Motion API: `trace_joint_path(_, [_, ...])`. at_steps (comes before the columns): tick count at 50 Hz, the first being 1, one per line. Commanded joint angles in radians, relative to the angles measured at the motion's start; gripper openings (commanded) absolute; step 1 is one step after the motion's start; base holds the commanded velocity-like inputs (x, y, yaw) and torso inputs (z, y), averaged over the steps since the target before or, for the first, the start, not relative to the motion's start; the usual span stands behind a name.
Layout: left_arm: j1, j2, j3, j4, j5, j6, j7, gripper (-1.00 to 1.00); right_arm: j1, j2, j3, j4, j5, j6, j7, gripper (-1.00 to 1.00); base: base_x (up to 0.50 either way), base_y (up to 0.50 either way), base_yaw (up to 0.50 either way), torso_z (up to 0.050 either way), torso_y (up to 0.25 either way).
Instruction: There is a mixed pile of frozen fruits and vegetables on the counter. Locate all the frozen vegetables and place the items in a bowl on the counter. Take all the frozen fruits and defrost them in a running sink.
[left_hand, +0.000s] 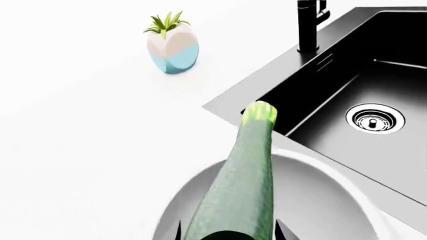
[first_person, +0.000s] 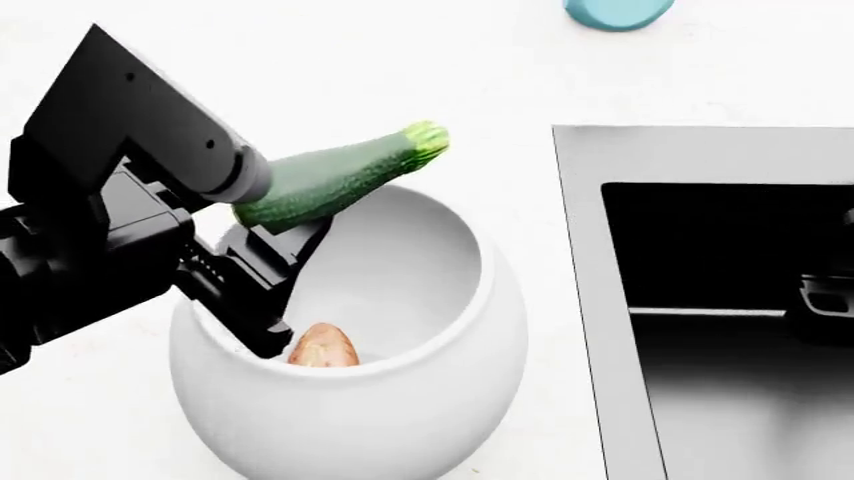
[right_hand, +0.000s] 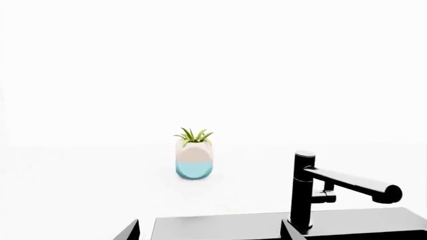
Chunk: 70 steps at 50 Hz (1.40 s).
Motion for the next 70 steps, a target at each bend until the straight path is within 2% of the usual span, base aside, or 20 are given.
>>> trace_joint_path(1, [-0.015, -0.036, 0.027, -0.019, -0.039, -0.019, -0.012, -1.0, -0.032, 0.003, 0.015, 0.0, 0.002, -0.045, 0.007, 1.0, 0.0, 0.0, 0.0, 0.0, 0.0])
trace_joint_path(8, [-0.016, -0.064, 0.028, -0.022, -0.046, -0.014, -0.009, -1.0, -0.048, -0.009, 0.028, 0.007, 0.003, -0.041, 0.003, 1.0, 0.0, 0.0, 0.0, 0.0, 0.0])
trace_joint_path(10, [-0.008, -0.073, 0.066, -0.01, -0.031, -0.018, -0.004, -1.0, -0.047, -0.013, 0.028, 0.01, 0.009, -0.042, 0.006, 1.0, 0.0, 0.0, 0.0, 0.005, 0.0])
trace_joint_path(35, [-0.04, -0.069, 0.147, -0.054, -0.03, 0.022, 0.028, -1.0, -0.023, -0.029, -0.015, 0.025, 0.005, -0.042, -0.002, 1.0, 0.0, 0.0, 0.0, 0.0, 0.0])
trace_joint_path(36, [-0.047, -0.067, 0.15, -0.056, -0.029, 0.022, 0.028, 1.0, -0.021, -0.029, -0.017, 0.026, 0.005, -0.042, -0.002, 1.0, 0.0, 0.0, 0.0, 0.0, 0.0])
trace_joint_path(53, [-0.059, -0.078, 0.104, -0.086, -0.062, 0.053, -0.021, 1.0, -0.002, -0.039, -0.037, 0.029, 0.006, -0.042, -0.009, 1.0, 0.0, 0.0, 0.0, 0.0, 0.0])
trace_joint_path(57, [-0.056, -0.093, 0.031, -0.099, -0.074, 0.084, -0.076, 1.0, 0.012, -0.037, -0.058, 0.029, -0.012, -0.038, -0.009, 1.0, 0.0, 0.0, 0.0, 0.0, 0.0])
trace_joint_path(62, [0.0, -0.129, -0.095, -0.064, -0.084, 0.13, -0.23, 1.0, 0.038, -0.032, -0.099, 0.027, -0.051, -0.026, 0.003, 1.0, 0.0, 0.0, 0.0, 0.0, 0.0])
trace_joint_path(63, [0.038, -0.141, -0.155, -0.05, -0.126, 0.123, -0.315, 1.0, 0.049, -0.03, -0.118, 0.024, -0.067, -0.021, -0.002, 1.0, 0.0, 0.0, 0.0, 0.0, 0.0])
trace_joint_path(65, [0.098, -0.181, -0.204, 0.036, -0.138, 0.141, -0.37, 1.0, 0.113, 0.008, -0.2, -0.023, -0.191, 0.019, -0.036, 1.0, 0.0, 0.0, 0.0, 0.0, 0.0])
trace_joint_path(67, [0.157, -0.199, -0.252, 0.078, -0.153, 0.161, -0.422, 1.0, 0.14, -0.001, -0.209, -0.022, -0.163, 0.018, -0.021, 1.0, 0.0, 0.0, 0.0, 0.0, 0.0])
trace_joint_path(70, [0.301, -0.219, -0.323, 0.154, -0.096, 0.246, -0.495, 1.0, 0.156, -0.014, -0.217, -0.012, -0.138, 0.019, 0.0, 1.0, 0.0, 0.0, 0.0, 0.0, 0.0])
